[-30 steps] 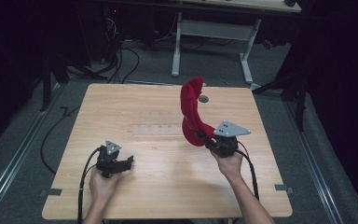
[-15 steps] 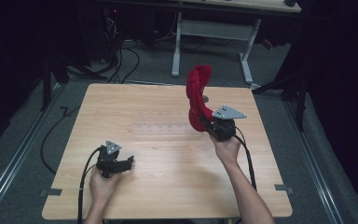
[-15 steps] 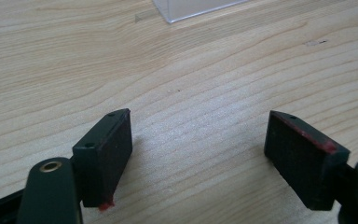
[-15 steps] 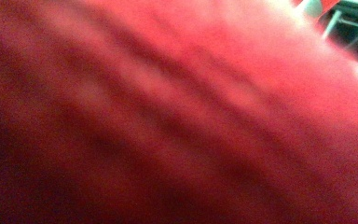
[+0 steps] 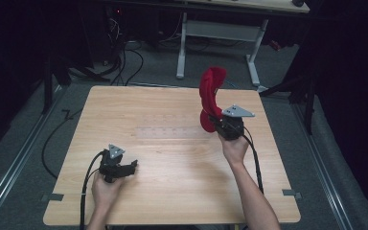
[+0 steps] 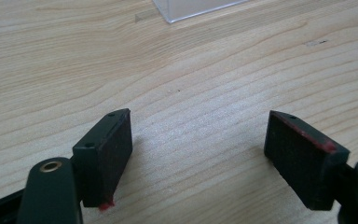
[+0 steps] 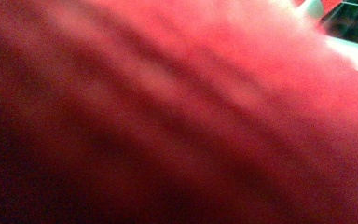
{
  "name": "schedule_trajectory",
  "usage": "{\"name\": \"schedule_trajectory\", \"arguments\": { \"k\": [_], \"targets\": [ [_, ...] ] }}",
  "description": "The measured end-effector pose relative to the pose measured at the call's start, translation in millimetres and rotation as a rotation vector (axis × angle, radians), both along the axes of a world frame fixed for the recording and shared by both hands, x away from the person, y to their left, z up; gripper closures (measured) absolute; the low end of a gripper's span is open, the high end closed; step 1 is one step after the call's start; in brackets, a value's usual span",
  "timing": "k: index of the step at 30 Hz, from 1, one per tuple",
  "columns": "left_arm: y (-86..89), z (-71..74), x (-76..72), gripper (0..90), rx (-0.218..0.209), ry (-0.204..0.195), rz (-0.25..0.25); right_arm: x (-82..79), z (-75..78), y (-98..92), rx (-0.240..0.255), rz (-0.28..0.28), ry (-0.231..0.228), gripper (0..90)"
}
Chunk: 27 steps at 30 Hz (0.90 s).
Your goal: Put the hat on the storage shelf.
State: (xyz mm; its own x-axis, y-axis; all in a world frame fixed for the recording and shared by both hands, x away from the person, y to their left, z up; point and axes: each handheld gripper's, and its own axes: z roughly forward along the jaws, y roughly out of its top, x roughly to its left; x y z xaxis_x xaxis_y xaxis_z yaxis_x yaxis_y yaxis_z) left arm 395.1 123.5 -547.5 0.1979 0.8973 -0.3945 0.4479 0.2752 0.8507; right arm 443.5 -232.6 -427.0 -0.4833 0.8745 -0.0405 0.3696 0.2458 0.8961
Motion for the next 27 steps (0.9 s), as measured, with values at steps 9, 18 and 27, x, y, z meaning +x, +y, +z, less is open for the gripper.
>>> {"name": "schedule_trajectory", "arguments": {
  "k": [9, 18, 27],
  "targets": [
    [0.0, 0.0, -0.1, 23.6, 0.0, 0.0, 0.0, 4.8, -2.9, -6.2, 0.003, -0.02, 0.007, 83.1],
    [-0.1, 0.0, -0.1, 23.6, 0.0, 0.0, 0.001, 4.3, -2.9, -1.2, -0.017, -0.026, -0.003, 83.1],
    [-0.1, 0.0, -0.2, 23.5, 0.0, 0.0, 0.001, 5.0, -1.5, 1.8, -0.015, -0.064, 0.016, 83.1]
  ]
}}
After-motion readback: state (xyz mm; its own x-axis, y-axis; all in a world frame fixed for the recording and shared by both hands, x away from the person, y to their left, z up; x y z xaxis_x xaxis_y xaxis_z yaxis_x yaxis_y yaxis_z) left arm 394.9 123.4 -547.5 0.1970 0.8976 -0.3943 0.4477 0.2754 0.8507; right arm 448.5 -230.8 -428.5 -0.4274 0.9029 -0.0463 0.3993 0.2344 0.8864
